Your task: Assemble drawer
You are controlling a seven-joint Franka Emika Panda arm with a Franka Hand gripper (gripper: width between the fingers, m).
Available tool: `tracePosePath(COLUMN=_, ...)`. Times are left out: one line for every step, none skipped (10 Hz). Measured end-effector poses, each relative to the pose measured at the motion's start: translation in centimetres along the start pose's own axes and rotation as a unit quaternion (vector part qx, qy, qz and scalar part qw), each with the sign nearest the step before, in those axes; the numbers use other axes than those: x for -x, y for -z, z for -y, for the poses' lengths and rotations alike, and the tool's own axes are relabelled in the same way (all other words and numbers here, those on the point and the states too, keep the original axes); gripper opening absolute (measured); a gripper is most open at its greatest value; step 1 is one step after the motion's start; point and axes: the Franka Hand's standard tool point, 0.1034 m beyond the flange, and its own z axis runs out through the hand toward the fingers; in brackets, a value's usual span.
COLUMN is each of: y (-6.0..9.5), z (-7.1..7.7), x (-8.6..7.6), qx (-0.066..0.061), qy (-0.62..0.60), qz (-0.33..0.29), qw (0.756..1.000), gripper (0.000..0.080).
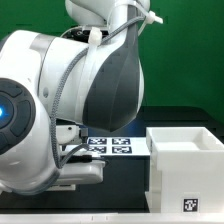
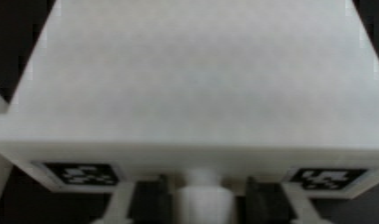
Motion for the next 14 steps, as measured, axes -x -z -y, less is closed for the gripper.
tracePosePath(y=0.0, z=0.0, x=0.0, qx=0.000, qy=0.000, qz=0.000, qw=1.000, gripper=0.0160)
tracePosePath(y=0.0, z=0.0, x=0.0, qx=0.000, qy=0.000, qz=0.000, qw=1.000, gripper=0.0161)
tracePosePath(y=0.0, z=0.0, x=0.0, qx=0.000, qy=0.000, qz=0.000, qw=1.000, gripper=0.0161)
tracePosePath(y=0.0, z=0.0, x=0.0, qx=0.000, qy=0.001, qz=0.000, qw=1.000, gripper=0.0161)
tracePosePath(y=0.6, z=0.2, x=0.1, qx=0.003, qy=0.003, qz=-0.005, qw=1.000, gripper=0.0161)
tracePosePath(y=2.0, z=0.5, x=1.1, qx=-0.002, qy=0.002, qz=-0.005, qw=1.000, gripper=0.0161)
tracePosePath(y=3.7, z=0.6, x=2.2, qx=-0.004, qy=0.002, qz=-0.011, qw=1.000, gripper=0.0161)
tracePosePath(y=6.0, z=0.6, x=2.7, qx=-0.002, qy=0.004, qz=-0.043, qw=0.999, gripper=0.0163)
tracePosePath(y=8.9, z=0.6, x=2.8, qx=0.003, qy=0.009, qz=-0.113, qw=0.994, gripper=0.0163)
tracePosePath(y=10.5, z=0.7, x=3.9, qx=0.006, qy=0.011, qz=-0.183, qw=0.983, gripper=0.0163)
tracePosePath(y=9.4, z=0.5, x=4.7, qx=0.002, qy=0.008, qz=-0.203, qw=0.979, gripper=0.0163)
tracePosePath(y=9.6, z=0.1, x=3.9, qx=0.009, qy=0.005, qz=-0.239, qw=0.971, gripper=0.0163)
tracePosePath(y=10.3, z=0.0, x=3.6, qx=0.012, qy=0.003, qz=-0.278, qw=0.961, gripper=0.0163)
tracePosePath(y=10.4, z=0.1, x=3.7, qx=0.010, qy=-0.001, qz=-0.300, qw=0.954, gripper=0.0163)
